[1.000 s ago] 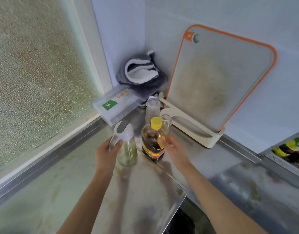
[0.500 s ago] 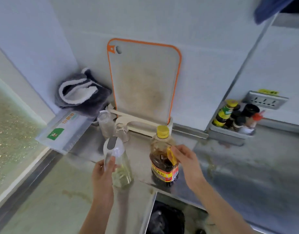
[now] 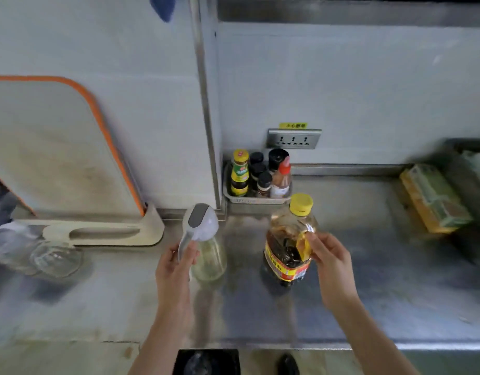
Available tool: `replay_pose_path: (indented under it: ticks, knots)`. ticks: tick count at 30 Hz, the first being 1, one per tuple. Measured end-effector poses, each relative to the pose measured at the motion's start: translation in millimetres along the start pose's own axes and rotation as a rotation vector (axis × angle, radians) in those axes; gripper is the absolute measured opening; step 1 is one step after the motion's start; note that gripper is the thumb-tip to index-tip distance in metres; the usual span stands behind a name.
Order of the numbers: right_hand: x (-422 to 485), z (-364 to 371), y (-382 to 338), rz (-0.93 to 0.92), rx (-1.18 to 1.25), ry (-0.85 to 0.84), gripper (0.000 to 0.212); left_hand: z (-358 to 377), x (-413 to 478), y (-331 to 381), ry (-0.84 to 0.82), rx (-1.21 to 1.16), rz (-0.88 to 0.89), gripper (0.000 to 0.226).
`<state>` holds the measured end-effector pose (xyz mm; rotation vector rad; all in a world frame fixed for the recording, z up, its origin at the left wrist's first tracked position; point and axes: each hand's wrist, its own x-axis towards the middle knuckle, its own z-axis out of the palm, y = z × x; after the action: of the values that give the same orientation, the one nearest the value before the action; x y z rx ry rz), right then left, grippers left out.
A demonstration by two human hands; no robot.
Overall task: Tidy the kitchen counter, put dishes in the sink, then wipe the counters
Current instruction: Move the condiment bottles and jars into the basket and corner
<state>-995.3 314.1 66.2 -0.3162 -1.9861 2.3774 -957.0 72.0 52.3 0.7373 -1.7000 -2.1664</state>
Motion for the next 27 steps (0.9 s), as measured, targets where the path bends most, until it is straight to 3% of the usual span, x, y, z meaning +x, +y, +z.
replay_pose_path:
  ticks: [4, 12, 21, 27]
  knots:
    - [34.8, -56.2, -3.9, -0.026, 0.032, 0.083, 0.025, 74.1, 3.4, -14.3, -0.102, -0.014, 0.022, 0.021]
    - [119.2, -120.9, -6.0, -0.103, 0.1, 0.102, 0.055, 206.2, 25.1, -58.1, -0.219, -0.173, 0.108, 0.018]
    - [202.5, -150.3, 5.8, -0.187, 0.18, 0.044, 0.017, 295.2, 60.7, -111.1, -0.281, -0.272, 0.225, 0.009]
    - [230.3, -144.8, 12.5, -0.192, 0.181, 0.037, 0.017, 329.3, 82.9, -119.3, -0.199, -0.283, 0.264, 0.013]
